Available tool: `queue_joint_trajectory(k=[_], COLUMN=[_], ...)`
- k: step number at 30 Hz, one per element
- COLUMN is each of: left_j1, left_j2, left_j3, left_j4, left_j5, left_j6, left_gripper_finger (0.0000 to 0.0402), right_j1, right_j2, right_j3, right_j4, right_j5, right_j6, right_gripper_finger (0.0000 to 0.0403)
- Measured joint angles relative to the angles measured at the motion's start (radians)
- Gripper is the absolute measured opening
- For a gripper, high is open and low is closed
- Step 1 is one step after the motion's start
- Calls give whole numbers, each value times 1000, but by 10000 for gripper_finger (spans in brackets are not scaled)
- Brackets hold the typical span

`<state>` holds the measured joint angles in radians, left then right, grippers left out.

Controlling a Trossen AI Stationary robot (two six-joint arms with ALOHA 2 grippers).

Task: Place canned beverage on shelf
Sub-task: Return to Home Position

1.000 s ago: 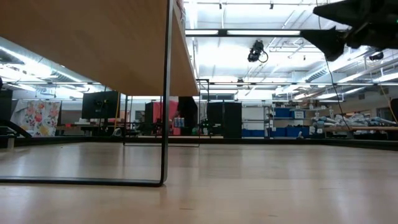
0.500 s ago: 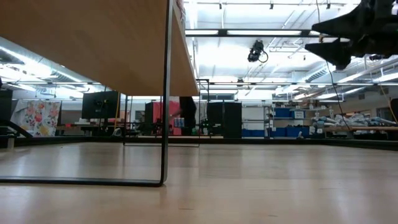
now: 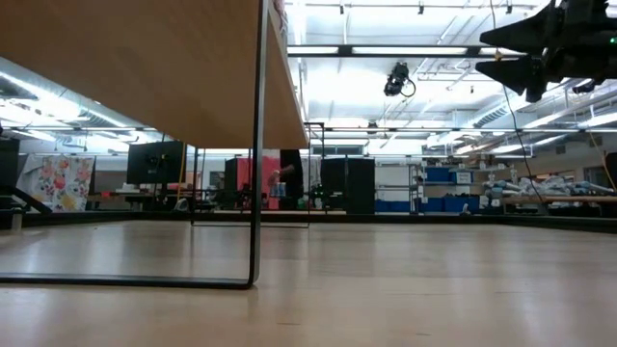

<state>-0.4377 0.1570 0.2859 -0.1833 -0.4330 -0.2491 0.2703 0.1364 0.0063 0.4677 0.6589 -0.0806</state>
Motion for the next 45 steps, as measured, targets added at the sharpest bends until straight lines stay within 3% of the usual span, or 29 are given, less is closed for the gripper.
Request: queue_joint_trajectory(k=[7,17,25,45], left_j1=[4,0,4,3], left_j2=[0,0,0,0], left_j3=[0,0,0,0], left_j4=[-2,-64,-43,-44], left_j5=[-80,-40,-117,-115], left_j6=[32,45,103,104], left_gripper_finger=[79,79,79,80], right_j1=[0,0,0,0], right_j2=[1,1,1,1], right_j3=[0,0,0,0], right_j4=[-120,-153,-149,-149], right_j5=[4,4,3,3], right_j6=[-70,-106,-99,-98], right_gripper_finger=[345,346,346,346])
